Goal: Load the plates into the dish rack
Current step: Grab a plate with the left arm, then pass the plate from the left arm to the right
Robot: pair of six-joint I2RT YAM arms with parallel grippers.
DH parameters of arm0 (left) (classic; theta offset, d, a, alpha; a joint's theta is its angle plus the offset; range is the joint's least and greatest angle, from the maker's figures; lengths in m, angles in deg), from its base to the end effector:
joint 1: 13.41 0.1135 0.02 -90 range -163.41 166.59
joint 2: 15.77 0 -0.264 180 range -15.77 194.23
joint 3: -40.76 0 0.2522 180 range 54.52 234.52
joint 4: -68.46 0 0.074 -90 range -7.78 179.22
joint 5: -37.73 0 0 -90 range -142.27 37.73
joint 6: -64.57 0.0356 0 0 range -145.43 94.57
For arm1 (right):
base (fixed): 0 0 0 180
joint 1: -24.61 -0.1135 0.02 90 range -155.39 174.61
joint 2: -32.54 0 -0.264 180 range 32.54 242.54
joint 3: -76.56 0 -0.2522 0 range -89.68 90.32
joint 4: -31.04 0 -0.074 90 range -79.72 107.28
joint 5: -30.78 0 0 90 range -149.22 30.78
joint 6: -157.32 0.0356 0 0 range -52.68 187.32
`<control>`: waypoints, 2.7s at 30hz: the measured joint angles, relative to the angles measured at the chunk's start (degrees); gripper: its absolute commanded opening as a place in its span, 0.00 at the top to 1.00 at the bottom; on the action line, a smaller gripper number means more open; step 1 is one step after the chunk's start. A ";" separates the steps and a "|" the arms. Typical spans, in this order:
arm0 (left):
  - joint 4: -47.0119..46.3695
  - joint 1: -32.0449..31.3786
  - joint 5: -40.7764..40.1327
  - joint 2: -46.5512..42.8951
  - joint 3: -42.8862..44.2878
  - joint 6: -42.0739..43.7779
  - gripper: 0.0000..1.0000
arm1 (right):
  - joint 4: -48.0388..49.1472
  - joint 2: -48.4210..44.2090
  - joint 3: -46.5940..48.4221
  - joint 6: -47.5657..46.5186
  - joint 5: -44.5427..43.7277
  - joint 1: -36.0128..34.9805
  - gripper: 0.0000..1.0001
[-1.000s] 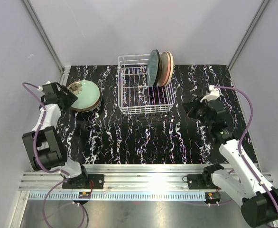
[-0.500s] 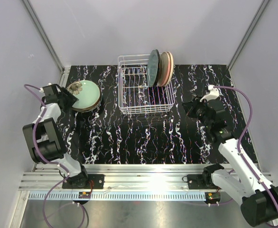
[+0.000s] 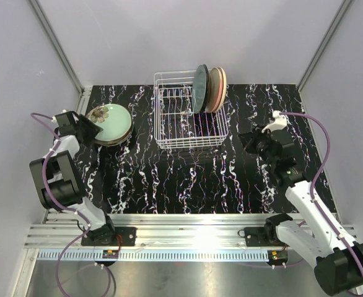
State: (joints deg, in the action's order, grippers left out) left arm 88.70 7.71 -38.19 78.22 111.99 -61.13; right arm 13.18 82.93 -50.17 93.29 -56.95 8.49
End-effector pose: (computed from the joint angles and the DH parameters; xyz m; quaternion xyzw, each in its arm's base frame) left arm 0.3299 0.1181 0.2053 -0.3900 0.8238 -0.1617 0.3783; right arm 0.2008 0.0595 0.3012 0.0561 0.7912 0.2333 0.5625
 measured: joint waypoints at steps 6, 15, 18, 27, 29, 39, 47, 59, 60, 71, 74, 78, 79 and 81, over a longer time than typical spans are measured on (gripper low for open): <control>-1.60 0.00 0.96 0.76 -0.66 -1.88 0.48 | 0.00 -0.55 -0.02 0.00 -0.28 0.00 0.86; -1.38 0.11 0.04 0.76 -1.86 -4.00 0.67 | -0.02 -0.83 -0.33 0.00 -0.28 0.00 0.86; -1.03 0.11 -0.44 0.76 -1.99 -4.59 0.73 | -0.04 -0.90 -0.33 0.00 -1.16 0.00 0.86; 1.57 0.22 -2.54 -1.20 -2.14 -6.54 1.00 | -0.09 -1.81 -0.33 -0.02 -1.77 0.00 0.86; 2.14 0.39 -2.99 -2.38 -2.16 -6.69 1.00 | -0.09 -1.88 -0.33 -0.02 -1.77 0.00 0.86; 4.70 0.50 -5.40 -10.73 -3.91 -6.58 1.00 | -0.50 -2.01 -0.33 -0.02 -1.27 0.02 0.85; 5.79 0.66 -6.58 -14.29 -3.91 -6.34 1.00 | -1.05 -0.83 1.60 -0.11 9.01 0.00 0.68; 7.32 1.25 -6.54 -17.11 -5.64 -7.06 1.00 | 2.08 10.75 7.63 0.94 13.88 -15.72 0.55; 7.23 1.33 -6.49 -17.51 -5.73 -7.17 1.00 | 2.93 12.15 8.37 1.29 13.64 -16.72 0.55; 6.99 2.97 -3.32 -18.23 -5.88 -8.61 1.00 | 6.64 38.75 29.38 9.46 8.09 -27.45 0.36; 6.73 3.63 -2.64 -18.23 -6.34 -9.11 1.00 | 5.31 47.34 39.36 11.85 5.90 -30.36 0.33; 6.99 4.50 -2.08 -18.16 -6.75 -9.64 1.00 | 3.67 56.54 50.36 15.13 3.98 -33.22 0.30; 7.02 4.63 -2.03 -18.16 -6.75 -9.75 1.00 | 2.54 58.49 52.81 15.89 3.56 -33.66 0.29; 7.37 4.98 -1.92 -18.14 -6.75 -9.90 1.00 | 0.61 62.69 57.75 17.44 2.78 -34.18 0.26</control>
State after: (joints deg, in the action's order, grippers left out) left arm 96.07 12.70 -40.11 60.08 105.24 -71.04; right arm 13.80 145.62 7.57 110.73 -54.18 -25.70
